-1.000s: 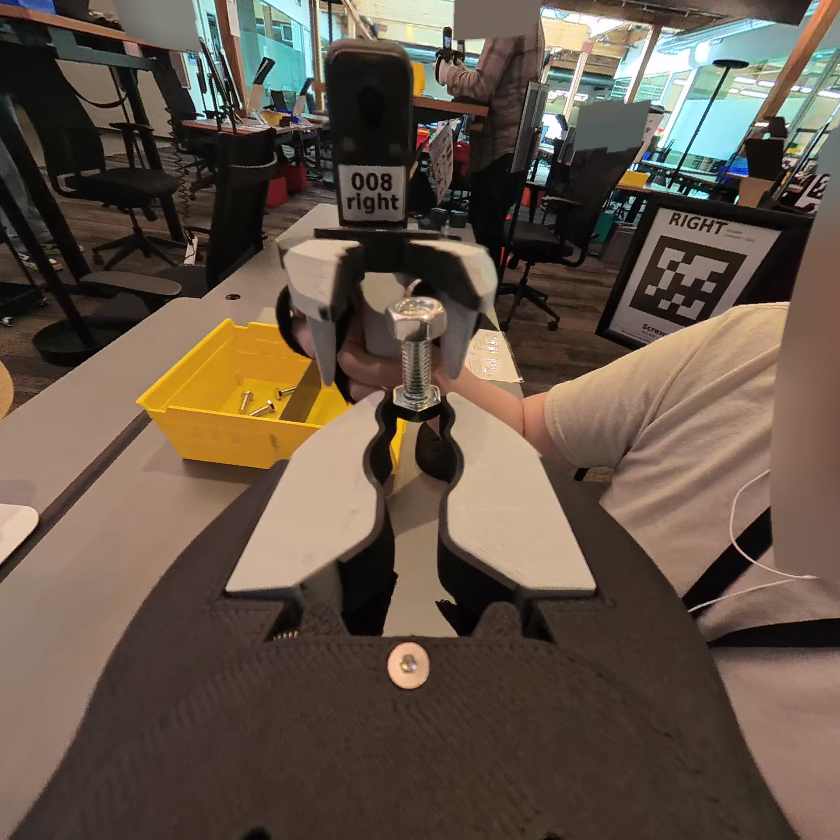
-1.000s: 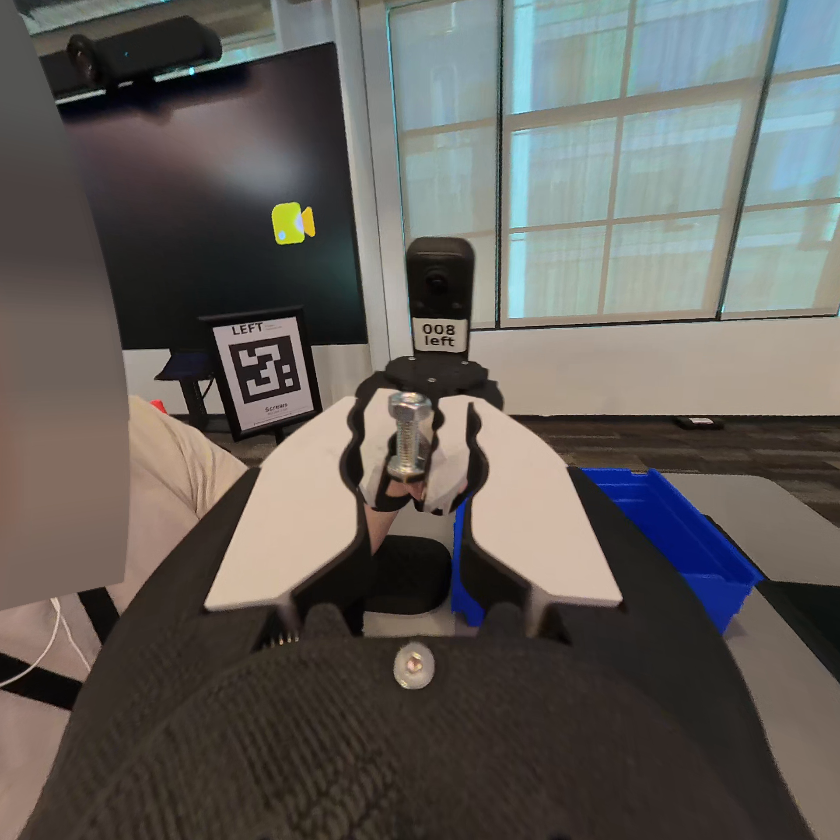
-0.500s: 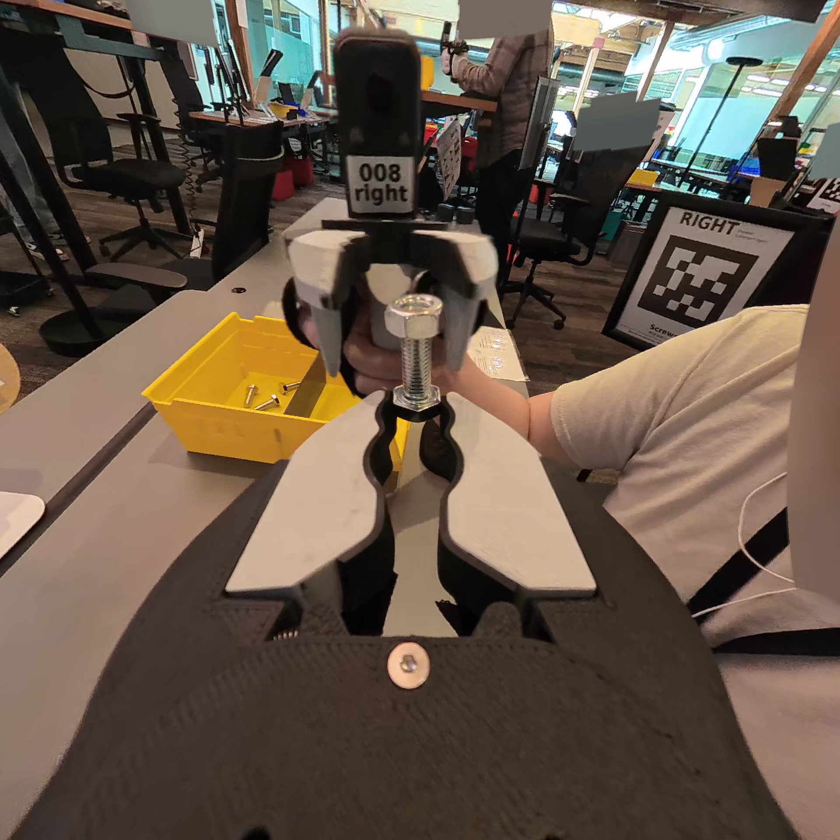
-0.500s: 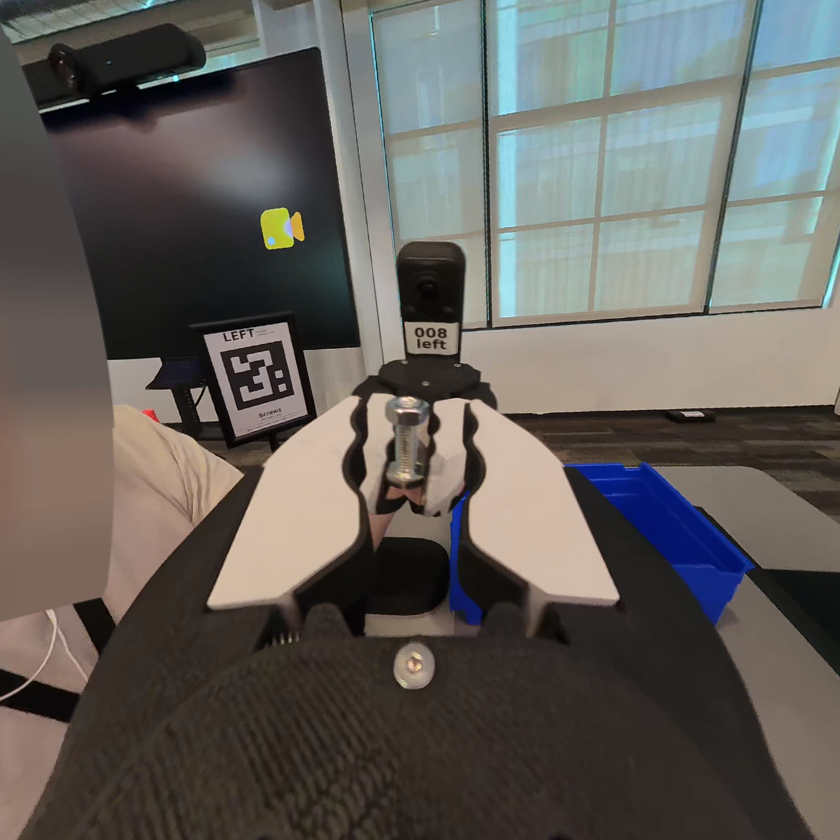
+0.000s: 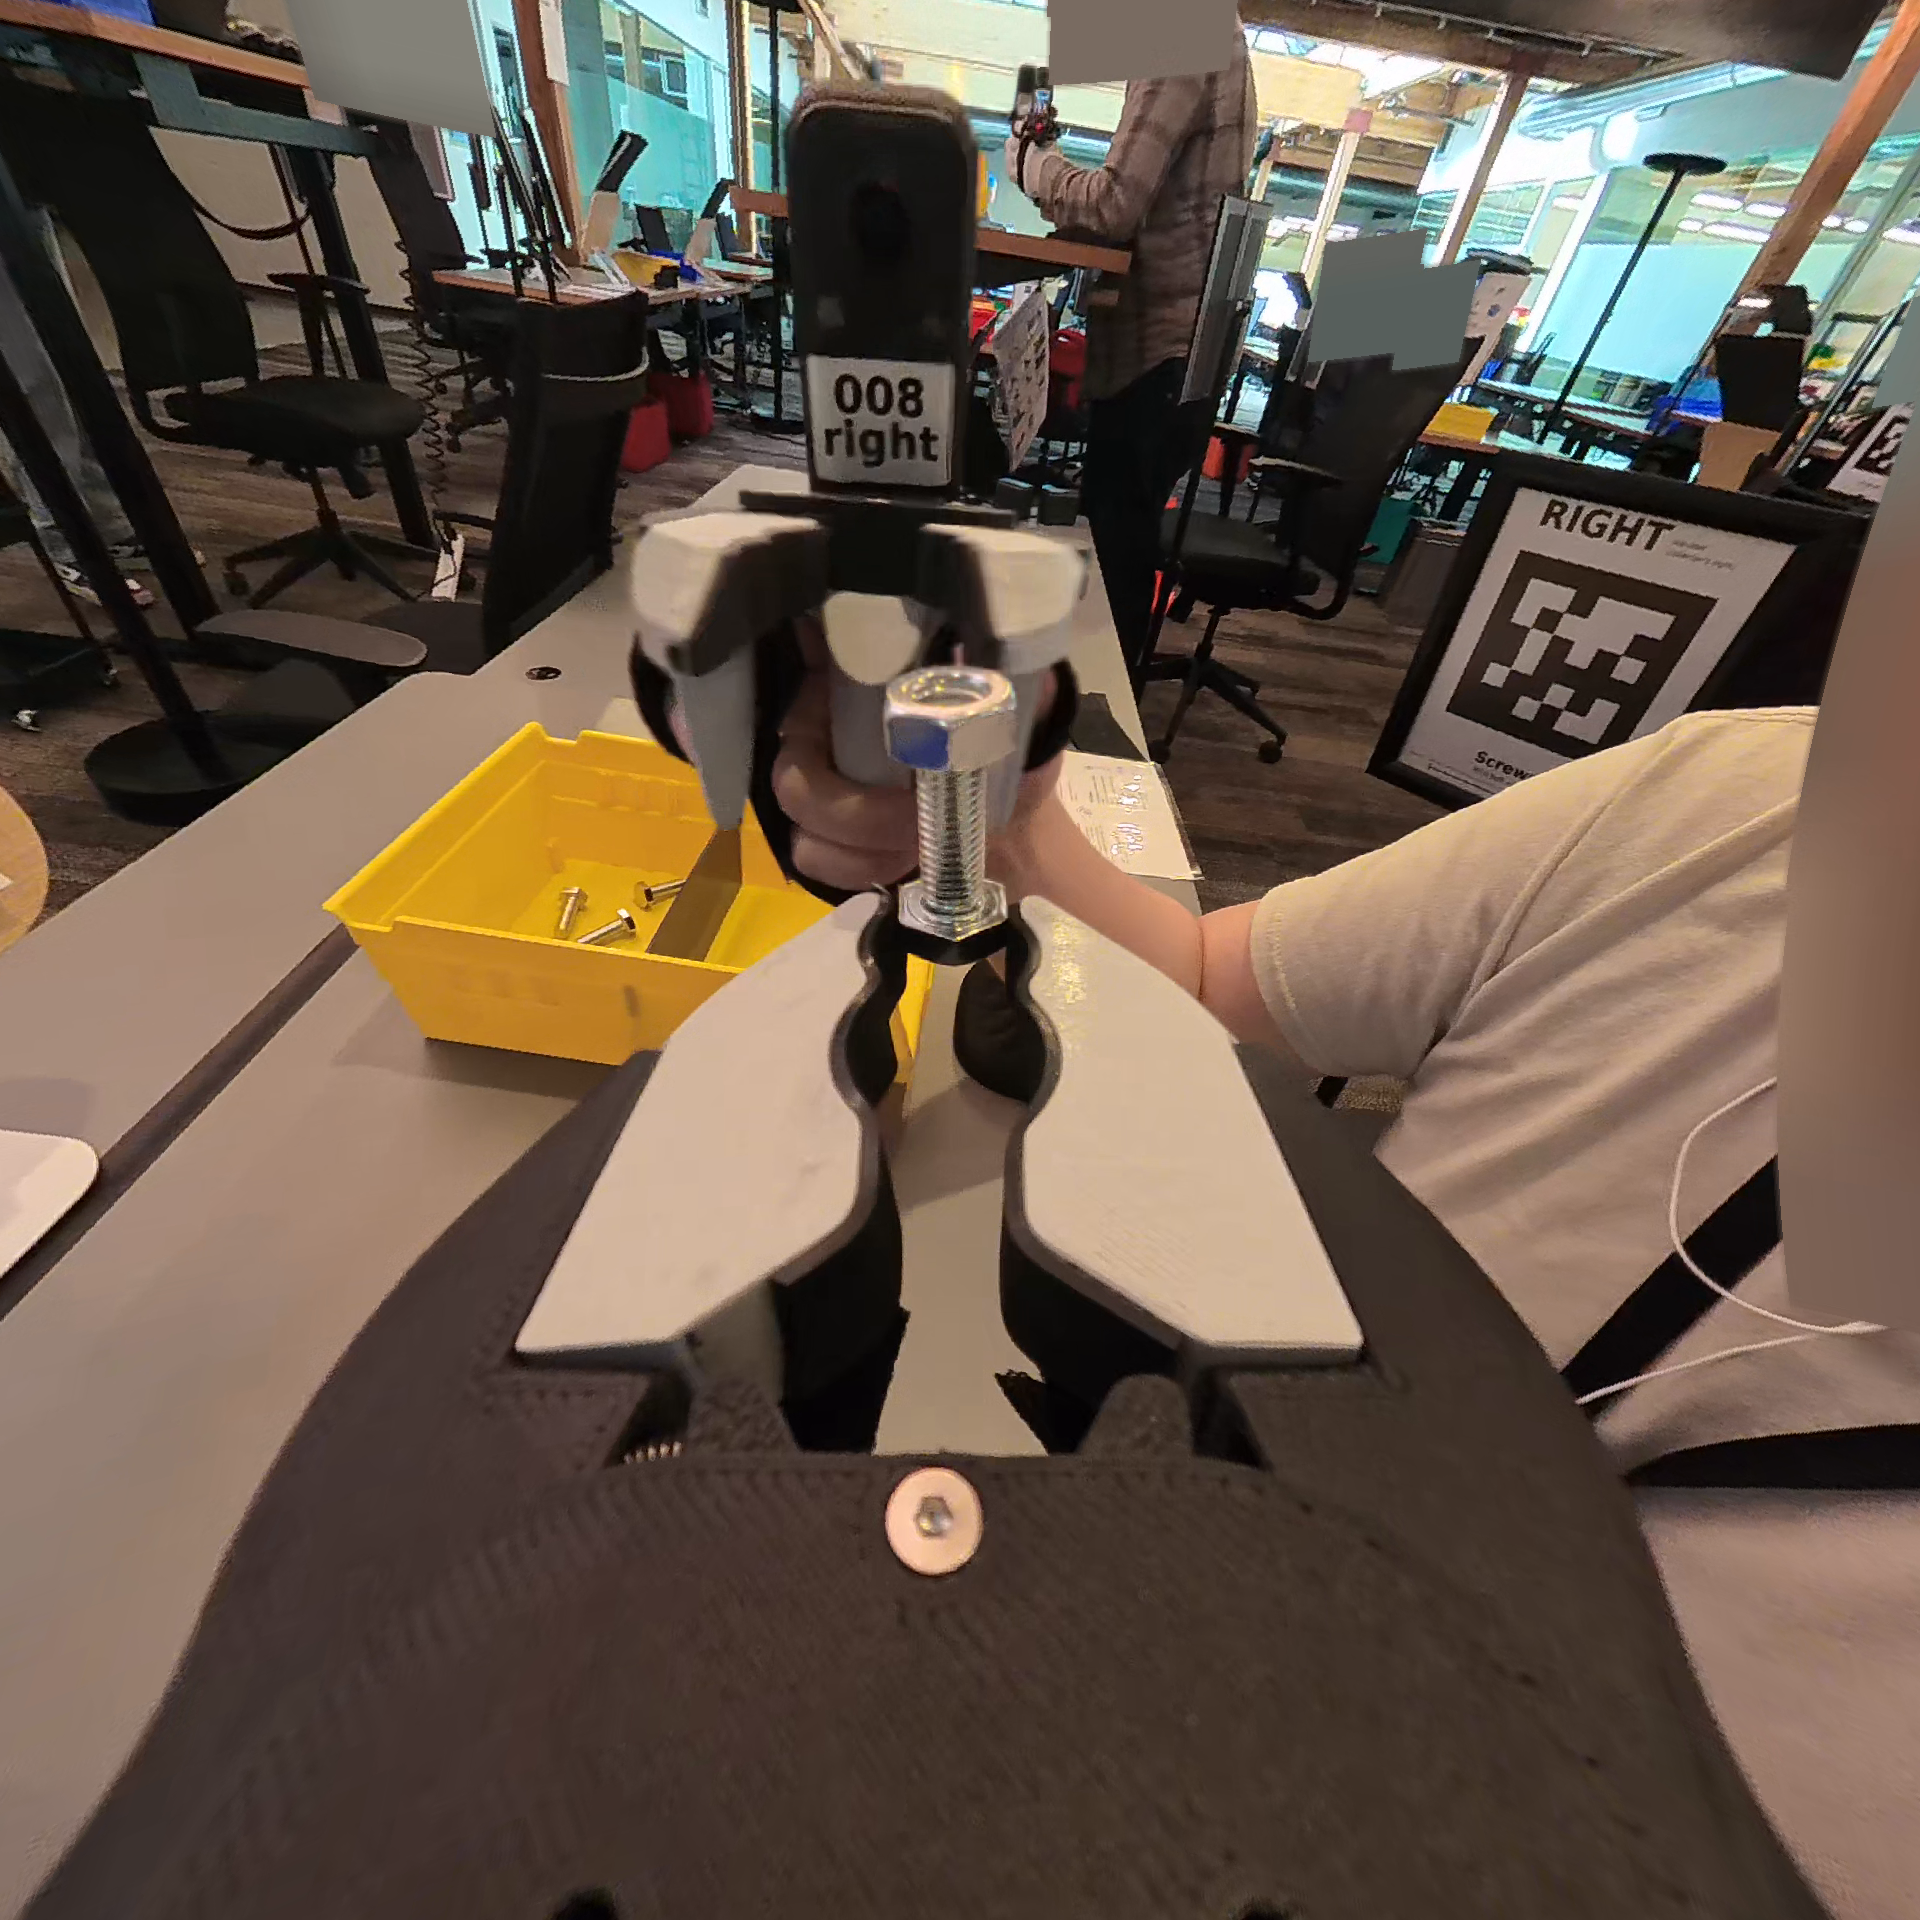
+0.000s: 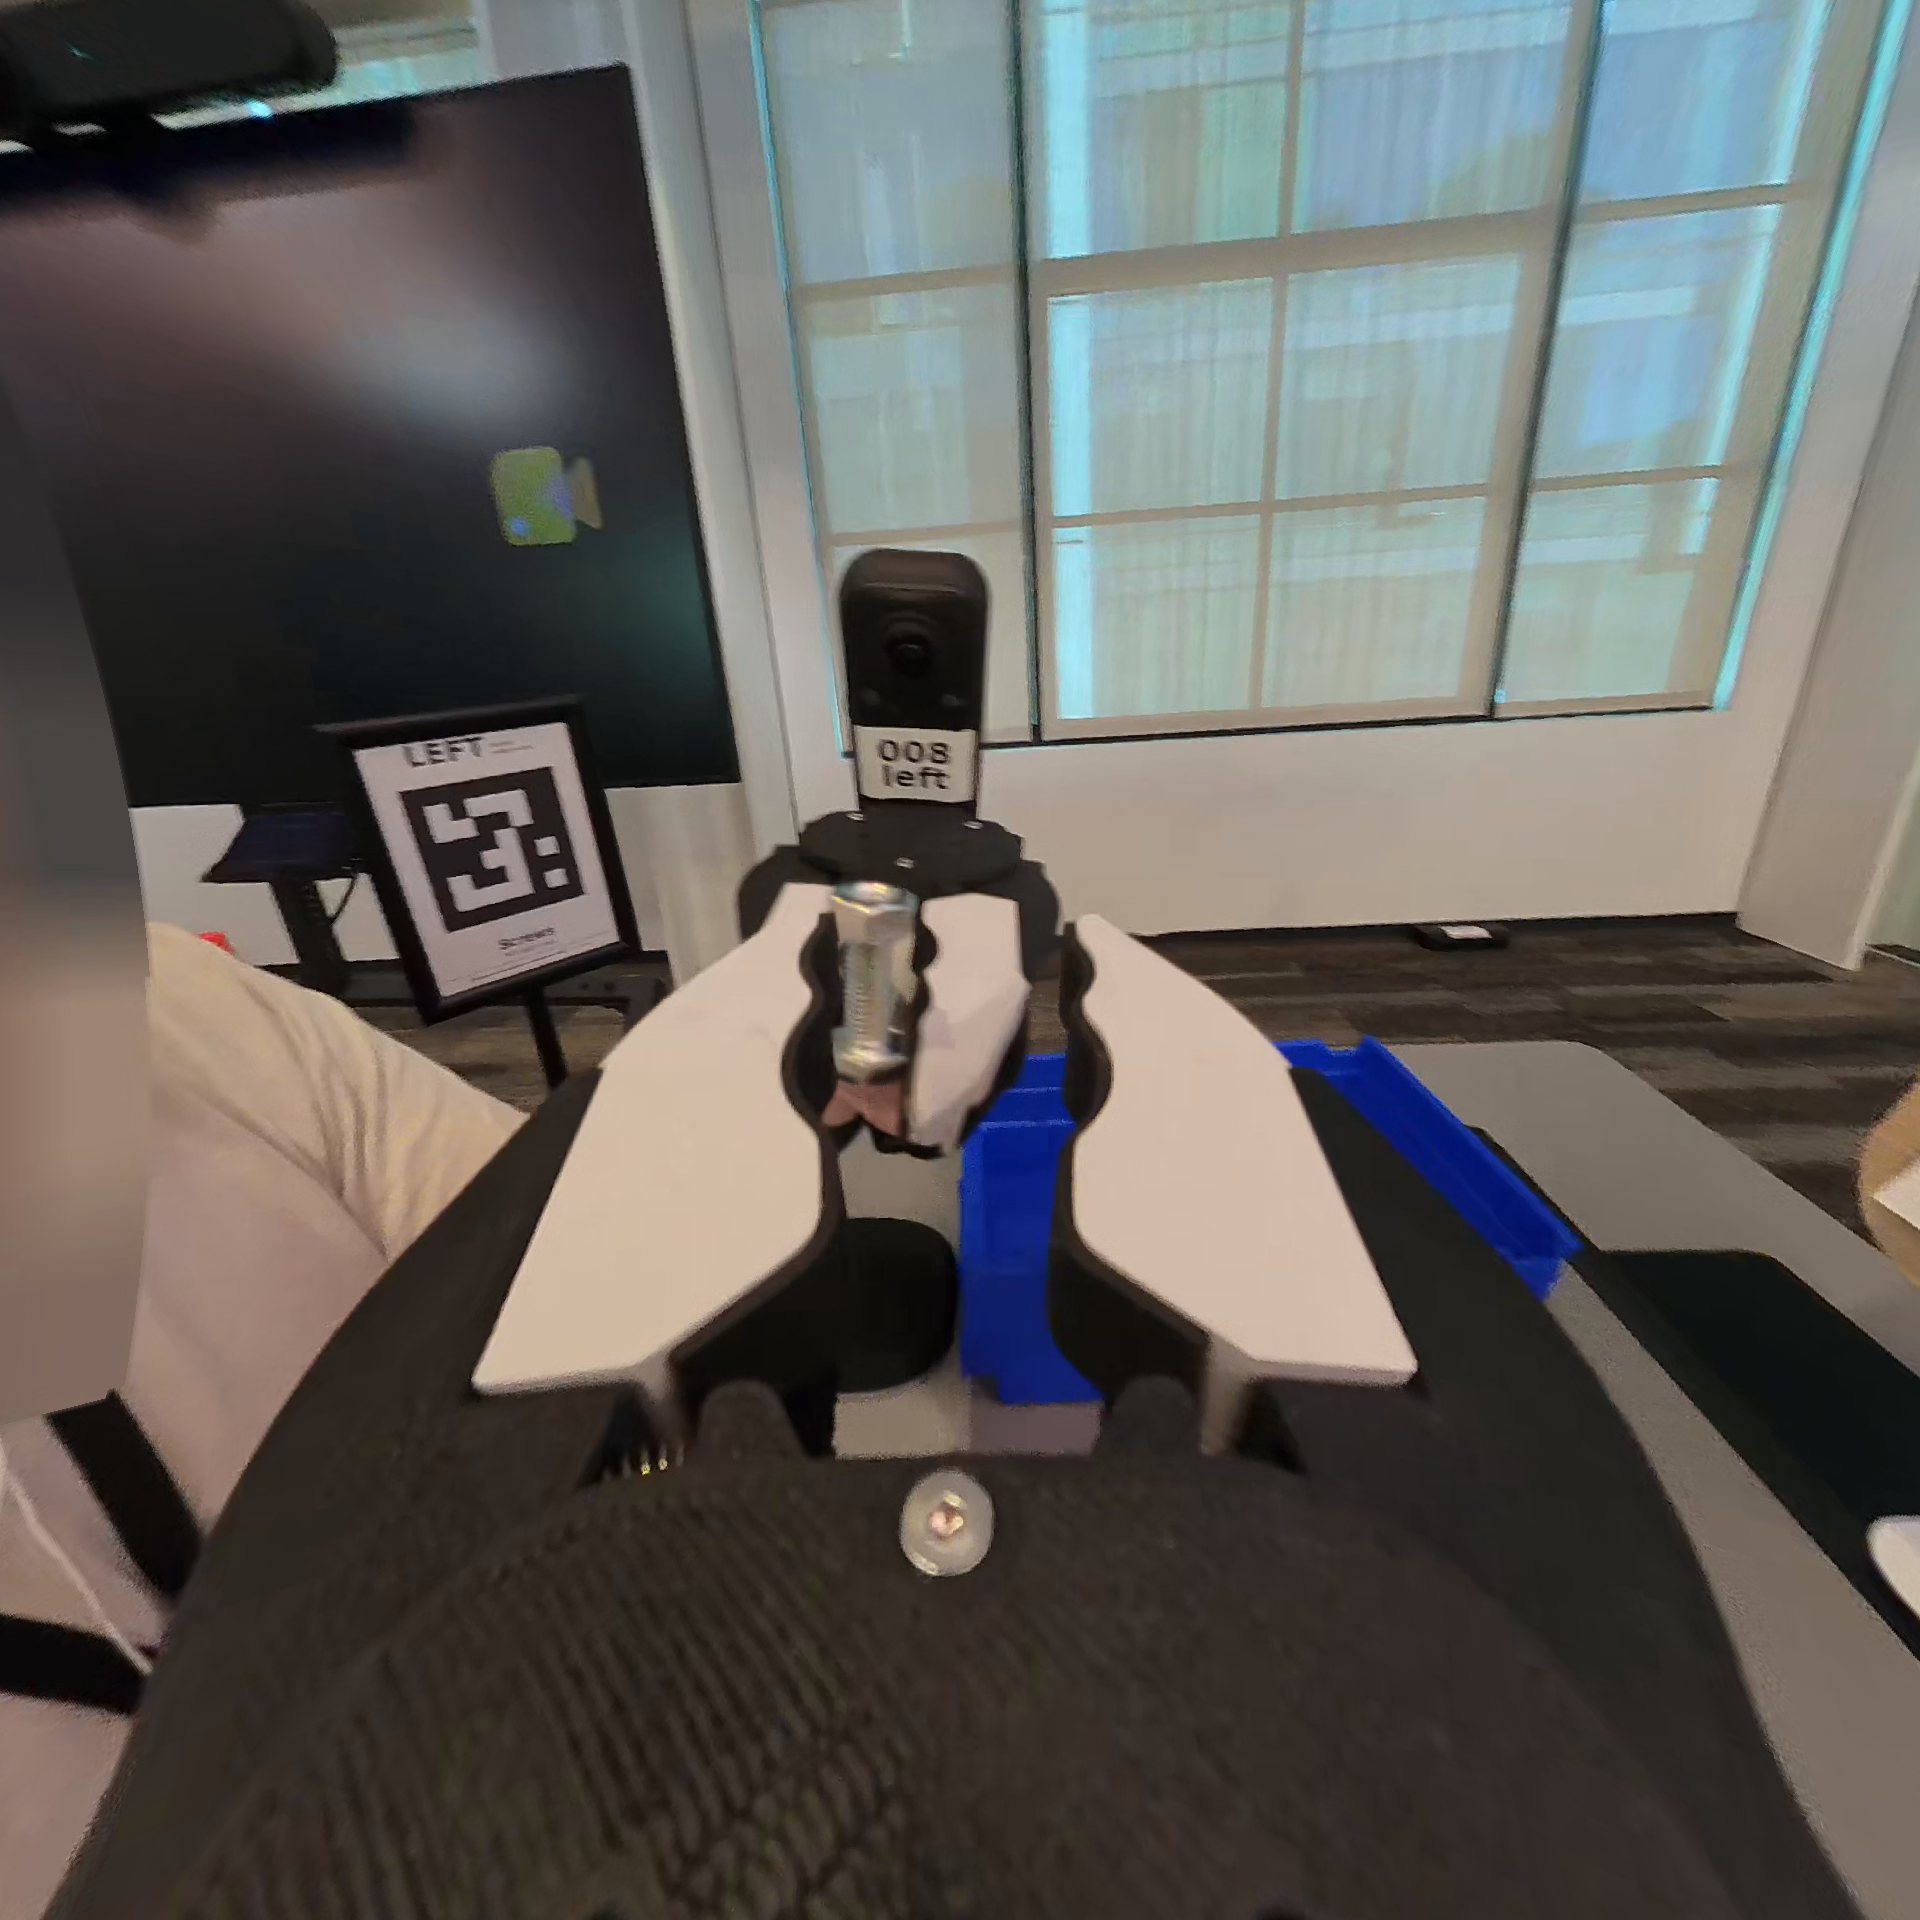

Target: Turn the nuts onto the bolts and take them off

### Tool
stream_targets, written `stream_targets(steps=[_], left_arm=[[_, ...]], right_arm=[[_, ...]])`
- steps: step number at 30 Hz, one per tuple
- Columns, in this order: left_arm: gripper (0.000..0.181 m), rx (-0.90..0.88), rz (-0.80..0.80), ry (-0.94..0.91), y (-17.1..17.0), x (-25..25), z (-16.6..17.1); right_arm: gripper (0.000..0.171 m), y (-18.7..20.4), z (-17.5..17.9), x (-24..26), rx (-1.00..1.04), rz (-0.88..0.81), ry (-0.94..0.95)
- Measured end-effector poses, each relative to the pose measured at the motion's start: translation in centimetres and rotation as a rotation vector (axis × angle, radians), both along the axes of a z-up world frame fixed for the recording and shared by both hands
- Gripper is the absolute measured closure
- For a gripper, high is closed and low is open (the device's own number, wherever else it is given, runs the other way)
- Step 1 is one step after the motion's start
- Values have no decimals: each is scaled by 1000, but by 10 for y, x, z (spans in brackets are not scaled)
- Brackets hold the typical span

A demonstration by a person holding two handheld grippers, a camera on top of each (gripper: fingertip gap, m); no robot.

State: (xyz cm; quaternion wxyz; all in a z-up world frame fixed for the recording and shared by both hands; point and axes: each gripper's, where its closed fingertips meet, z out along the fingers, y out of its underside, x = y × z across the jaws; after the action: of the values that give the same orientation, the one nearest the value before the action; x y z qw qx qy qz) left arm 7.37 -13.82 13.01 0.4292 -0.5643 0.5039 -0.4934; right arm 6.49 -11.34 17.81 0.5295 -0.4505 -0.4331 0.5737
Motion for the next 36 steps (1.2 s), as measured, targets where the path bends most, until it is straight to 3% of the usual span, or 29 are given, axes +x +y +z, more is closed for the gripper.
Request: stream_targets(steps=[4,12,17,21,24,26,31,36], left_arm=[[164,-12,-8,6,0,2,-3],[164,-18,-17,-7,-2,0,1],[164,-8,4,4,1,0,-1],[164,-2,24,21,4,1,-4],[164,-2,13,23,1,2,-4],[164,1,23,30,3,1,-5],[164,-37,-32,25,-4,2,-6],[164,-89,-143,15,-19,4,-6]], right_arm=[[130,-7,-4,-12,31,-12,-35],[134,17,-10,0,-36,-42,-21],[132,-2,-1,-4,-36,36,12],[131,-7,-6,-13,1,0,-33],[139,-9,-6,-15,8,4,-34],[152,-12,-6,-13,13,30,-35],[152,-17,-6,-12,33,104,-7],[152,-29,-7,-7,-39,351,85]])
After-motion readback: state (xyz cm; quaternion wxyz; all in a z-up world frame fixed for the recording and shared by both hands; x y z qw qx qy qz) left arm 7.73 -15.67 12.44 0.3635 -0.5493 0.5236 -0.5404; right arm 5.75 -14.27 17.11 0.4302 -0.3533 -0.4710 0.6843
